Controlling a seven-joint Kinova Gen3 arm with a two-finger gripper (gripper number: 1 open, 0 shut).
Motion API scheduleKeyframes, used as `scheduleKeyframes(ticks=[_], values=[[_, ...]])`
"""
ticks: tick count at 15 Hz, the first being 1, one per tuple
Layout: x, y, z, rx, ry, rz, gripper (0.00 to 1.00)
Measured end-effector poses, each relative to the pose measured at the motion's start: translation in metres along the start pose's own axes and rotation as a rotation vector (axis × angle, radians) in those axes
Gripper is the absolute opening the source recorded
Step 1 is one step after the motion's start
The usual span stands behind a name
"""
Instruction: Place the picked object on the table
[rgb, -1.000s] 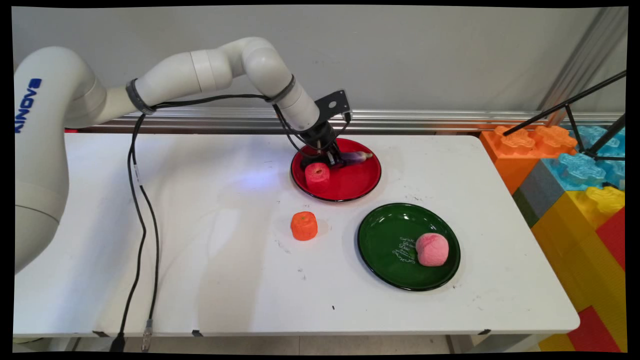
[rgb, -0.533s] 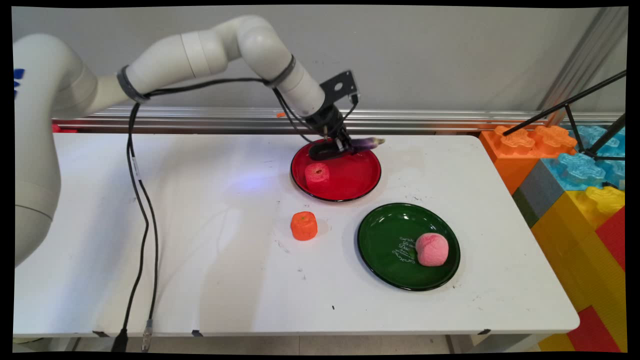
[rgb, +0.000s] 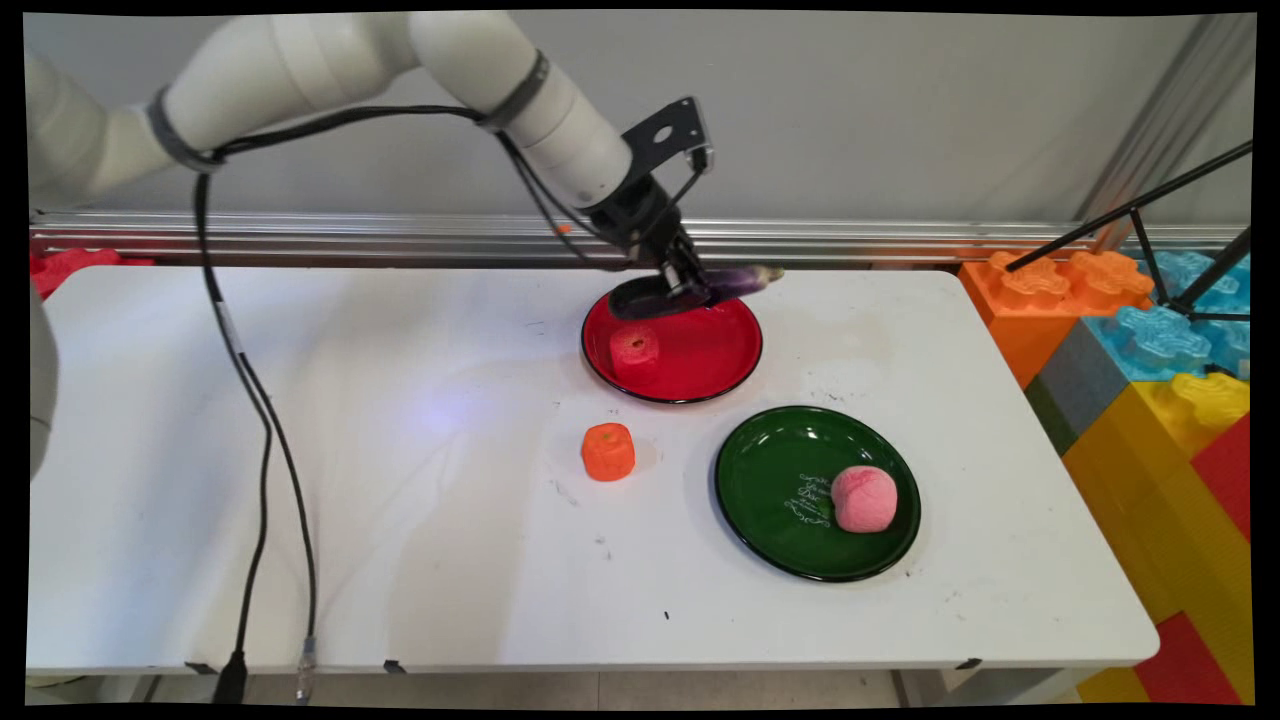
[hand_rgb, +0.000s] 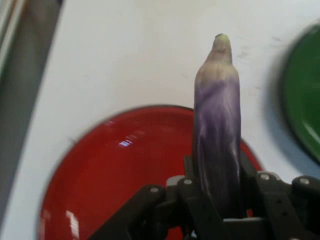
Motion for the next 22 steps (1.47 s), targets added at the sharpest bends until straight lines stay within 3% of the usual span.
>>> scheduleKeyframes(ticks=[6, 11, 16, 22], values=[[-0.033, 0.058, -0.037, -0.108, -0.055, -0.041, 0.00], [-0.065, 0.096, -0.054, -0.175, -0.105, -0.055, 0.00], [-0.087, 0.115, -0.054, -0.204, -0.127, -0.039, 0.00], [-0.115, 0.132, -0.029, -0.244, -0.147, 0.073, 0.00]])
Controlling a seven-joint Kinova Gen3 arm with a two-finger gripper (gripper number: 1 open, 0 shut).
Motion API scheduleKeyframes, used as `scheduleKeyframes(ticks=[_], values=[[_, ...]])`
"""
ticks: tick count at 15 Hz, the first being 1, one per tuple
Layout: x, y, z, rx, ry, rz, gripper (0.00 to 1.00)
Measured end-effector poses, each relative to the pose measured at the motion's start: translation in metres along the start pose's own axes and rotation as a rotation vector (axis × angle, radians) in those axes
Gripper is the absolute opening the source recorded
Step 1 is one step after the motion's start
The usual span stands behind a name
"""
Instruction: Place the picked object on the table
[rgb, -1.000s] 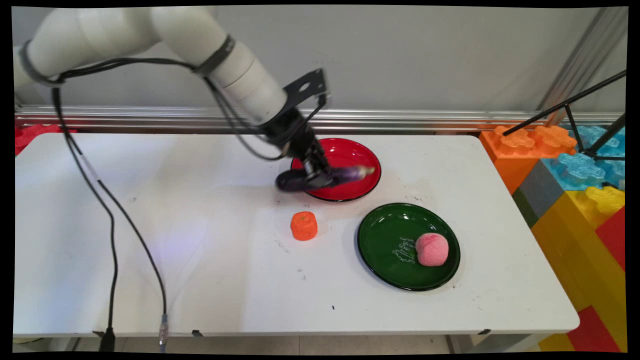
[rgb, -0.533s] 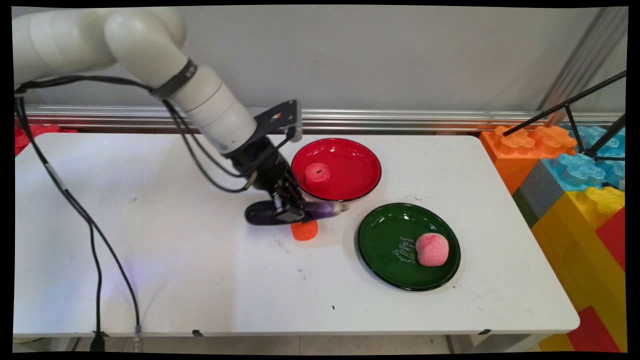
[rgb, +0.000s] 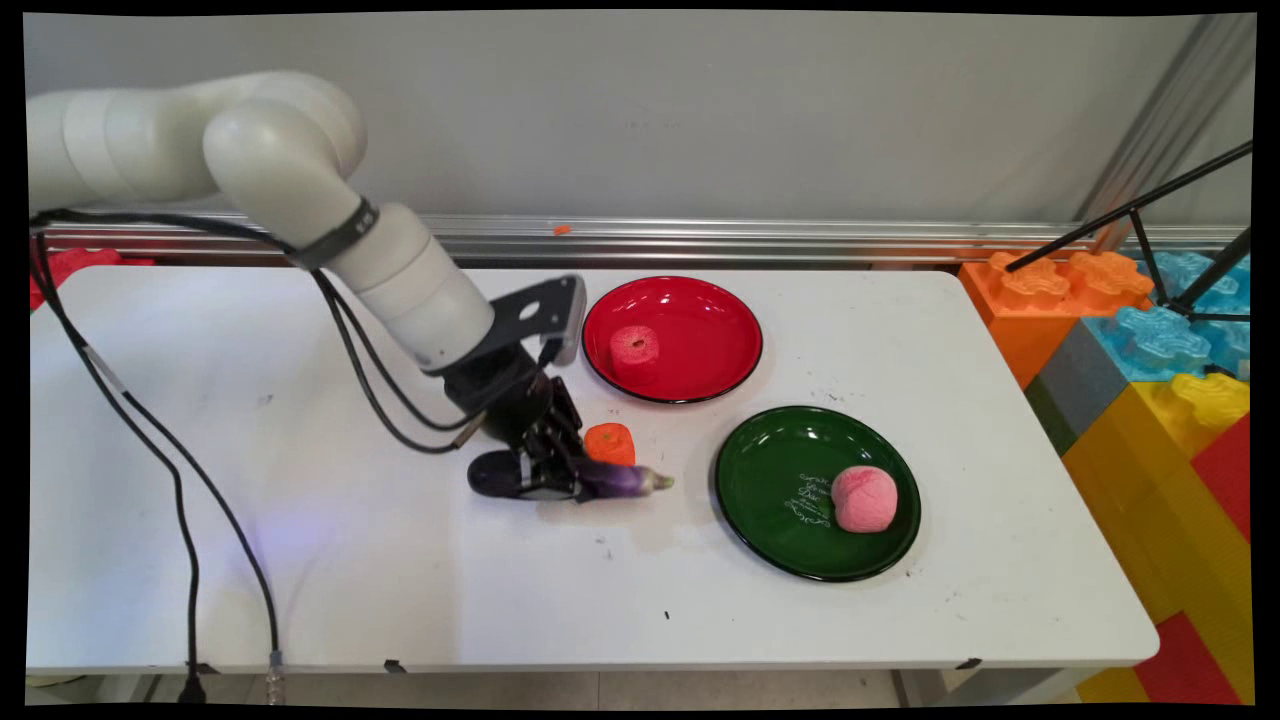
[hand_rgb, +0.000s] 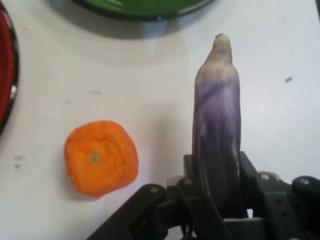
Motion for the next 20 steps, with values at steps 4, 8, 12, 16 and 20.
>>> scheduleKeyframes(ticks=[4, 8, 12, 16, 20], values=[[-0.016, 0.002, 0.018, -0.016, -0.030, 0.041, 0.00], [-0.027, 0.005, 0.028, -0.028, -0.046, 0.066, 0.00], [-0.032, 0.007, 0.034, -0.033, -0.053, 0.099, 0.00], [-0.034, 0.007, 0.037, -0.037, -0.053, 0.127, 1.00], [-0.026, 0.005, 0.031, -0.036, -0.033, 0.121, 1.00]])
